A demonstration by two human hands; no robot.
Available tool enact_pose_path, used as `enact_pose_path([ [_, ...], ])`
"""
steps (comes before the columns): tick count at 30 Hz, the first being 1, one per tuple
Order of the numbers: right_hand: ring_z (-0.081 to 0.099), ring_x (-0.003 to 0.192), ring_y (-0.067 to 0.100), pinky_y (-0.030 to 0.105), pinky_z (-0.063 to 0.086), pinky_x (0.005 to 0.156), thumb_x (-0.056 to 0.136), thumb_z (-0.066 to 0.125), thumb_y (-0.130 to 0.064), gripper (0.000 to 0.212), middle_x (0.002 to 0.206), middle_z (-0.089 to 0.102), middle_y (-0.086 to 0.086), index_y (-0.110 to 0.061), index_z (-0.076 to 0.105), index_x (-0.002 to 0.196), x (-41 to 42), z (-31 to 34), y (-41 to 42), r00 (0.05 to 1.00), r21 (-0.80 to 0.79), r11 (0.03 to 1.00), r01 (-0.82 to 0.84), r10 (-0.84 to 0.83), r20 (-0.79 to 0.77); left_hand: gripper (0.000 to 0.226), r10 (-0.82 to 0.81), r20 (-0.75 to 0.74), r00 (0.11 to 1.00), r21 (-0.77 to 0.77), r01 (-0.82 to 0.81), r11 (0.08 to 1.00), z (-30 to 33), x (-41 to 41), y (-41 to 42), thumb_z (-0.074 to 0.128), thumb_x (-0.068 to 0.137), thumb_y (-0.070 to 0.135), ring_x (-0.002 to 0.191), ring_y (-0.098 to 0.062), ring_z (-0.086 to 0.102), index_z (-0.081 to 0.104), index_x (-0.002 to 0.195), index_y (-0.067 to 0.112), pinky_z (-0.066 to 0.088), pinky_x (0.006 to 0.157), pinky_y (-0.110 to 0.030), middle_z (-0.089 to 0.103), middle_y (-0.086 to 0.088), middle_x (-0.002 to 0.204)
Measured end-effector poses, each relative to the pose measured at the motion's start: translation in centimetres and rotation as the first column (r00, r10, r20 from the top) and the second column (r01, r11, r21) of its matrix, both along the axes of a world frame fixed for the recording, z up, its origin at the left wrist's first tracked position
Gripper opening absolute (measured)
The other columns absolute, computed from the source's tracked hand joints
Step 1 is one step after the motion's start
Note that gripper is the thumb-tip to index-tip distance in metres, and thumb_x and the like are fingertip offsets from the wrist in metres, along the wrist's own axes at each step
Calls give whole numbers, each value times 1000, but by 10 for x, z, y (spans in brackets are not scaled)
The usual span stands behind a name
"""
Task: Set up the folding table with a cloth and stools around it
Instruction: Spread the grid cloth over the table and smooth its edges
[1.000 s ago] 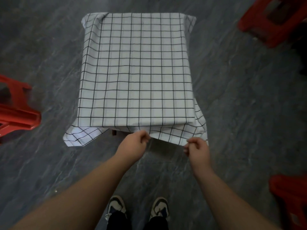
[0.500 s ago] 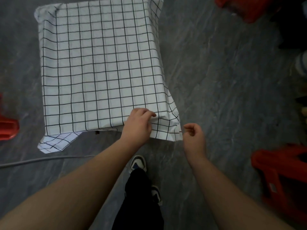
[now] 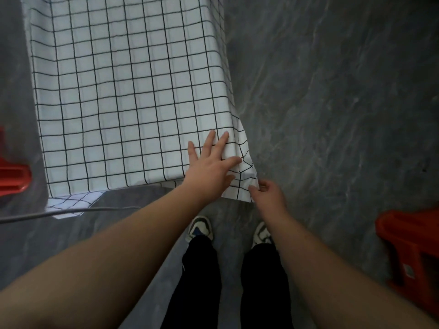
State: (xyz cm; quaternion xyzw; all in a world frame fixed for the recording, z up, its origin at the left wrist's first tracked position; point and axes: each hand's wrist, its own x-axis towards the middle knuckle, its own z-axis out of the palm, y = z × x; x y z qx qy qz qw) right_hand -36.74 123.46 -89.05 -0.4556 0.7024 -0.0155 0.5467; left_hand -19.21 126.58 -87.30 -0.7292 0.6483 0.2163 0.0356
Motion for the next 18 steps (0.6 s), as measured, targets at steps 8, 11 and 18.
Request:
enact_pose_path([
  [8, 65, 82, 26, 42, 55, 78, 98, 57, -14, 15, 91, 72, 15, -13, 67, 87, -27, 0, -8, 951, 202, 946, 253, -282, 128, 20, 119, -13, 993, -31, -119, 992, 1, -15, -6, 51, 97, 33, 150, -37, -3, 55, 115, 39, -2, 110, -74, 13, -7, 163],
  [11, 67, 73, 23, 41, 58, 72, 101, 48, -10, 17, 90, 68, 11, -14, 61, 91, -40, -1, -11, 806, 521, 778, 352, -534, 253, 20, 122, -20, 992, -37, -123, 992, 1, -15, -5, 50, 98, 34, 150, -35, -6, 54, 116, 40, -4, 110, -73, 12, -5, 164],
  [18, 67, 73, 19, 33, 47, 74, 100, 47, -17, 17, 89, 70, 3, -19, 63, 97, -41, -10, -23, 919, 649, 728, 221, -377, 110, 19, 135, -62, 989, -73, -139, 988, -3, -14, -3, 55, 95, 33, 150, -36, -1, 59, 114, 36, -4, 110, -73, 19, -6, 163],
])
